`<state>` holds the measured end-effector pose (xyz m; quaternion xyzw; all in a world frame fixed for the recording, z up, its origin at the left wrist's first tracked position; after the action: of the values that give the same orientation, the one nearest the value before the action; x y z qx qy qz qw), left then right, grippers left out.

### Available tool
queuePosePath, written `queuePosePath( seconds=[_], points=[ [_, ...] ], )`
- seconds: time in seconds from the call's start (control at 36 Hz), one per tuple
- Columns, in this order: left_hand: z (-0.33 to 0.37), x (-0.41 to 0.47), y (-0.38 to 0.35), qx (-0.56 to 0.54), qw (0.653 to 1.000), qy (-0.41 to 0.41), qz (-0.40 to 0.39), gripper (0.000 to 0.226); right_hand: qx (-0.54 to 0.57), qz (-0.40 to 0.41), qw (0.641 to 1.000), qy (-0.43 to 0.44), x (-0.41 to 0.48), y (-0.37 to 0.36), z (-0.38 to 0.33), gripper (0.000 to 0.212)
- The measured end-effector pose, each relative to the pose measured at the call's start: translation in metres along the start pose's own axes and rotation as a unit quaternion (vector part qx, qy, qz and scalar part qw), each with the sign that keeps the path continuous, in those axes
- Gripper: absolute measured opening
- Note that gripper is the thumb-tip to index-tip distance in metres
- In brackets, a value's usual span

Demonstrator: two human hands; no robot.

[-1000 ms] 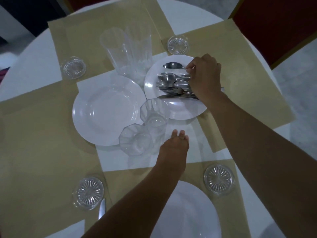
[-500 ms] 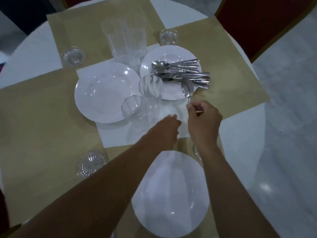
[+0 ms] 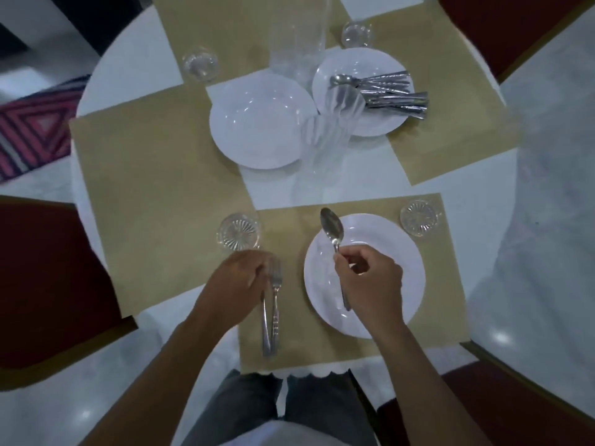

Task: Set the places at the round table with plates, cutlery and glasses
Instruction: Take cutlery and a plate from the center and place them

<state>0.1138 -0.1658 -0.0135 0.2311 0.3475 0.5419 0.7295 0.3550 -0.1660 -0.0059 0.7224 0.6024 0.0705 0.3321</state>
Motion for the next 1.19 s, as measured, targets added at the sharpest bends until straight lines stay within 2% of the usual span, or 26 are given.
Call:
queuePosePath(
  seconds=[0.08,0.19,0.31,0.42,0.67,0.83,1.03,1.19],
  points=[
    [-0.028,-0.033,-0.002,0.009,1.0,0.017,0.023,0.025,-0.045,-0.036,0.998,-0.01,-0.028,-0.021,0.003,0.003],
    [-0.059,-0.062,-0.015,0.007,0.998,0.061,0.0,0.038,-0.082,-0.081,0.992,-0.044,-0.054,-0.052,0.008,0.008],
    [-0.07,-0.073,-0.026,0.028,0.997,0.067,-0.038,0.059,-0.141,-0.081,0.985,-0.062,-0.065,-0.074,0.01,0.012],
    [-0.069,-0.076,-0.035,0.071,0.995,0.034,-0.068,0.073,-0.189,-0.066,0.977,-0.067,-0.068,-0.086,0.011,0.015],
    [-0.072,-0.073,-0.043,0.123,0.99,0.013,-0.07,0.073,-0.267,-0.046,0.962,-0.032,-0.066,-0.095,0.009,0.023],
    [-0.071,-0.071,-0.046,0.151,0.985,0.017,-0.082,0.074,-0.398,-0.084,0.914,0.003,-0.066,-0.102,0.006,0.022],
    [-0.068,-0.072,-0.047,0.16,0.982,0.023,-0.097,0.074,-0.46,-0.133,0.878,0.03,-0.071,-0.111,0.006,0.015],
    [-0.065,-0.072,-0.045,0.162,0.981,0.029,-0.105,0.073,-0.447,-0.124,0.885,0.045,-0.071,-0.106,0.001,0.017]
  ],
)
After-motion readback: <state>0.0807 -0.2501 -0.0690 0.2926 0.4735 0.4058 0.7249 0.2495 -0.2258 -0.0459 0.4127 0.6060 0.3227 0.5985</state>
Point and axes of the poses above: each hand's wrist, its own x-axis towards the middle knuckle, its own y-axis out of the back of the hand, z = x × y, the point moved 7 cm from there along x, towards the middle knuckle, and after that the axes turned 3 degrees about -x, right-handed, at the moved point
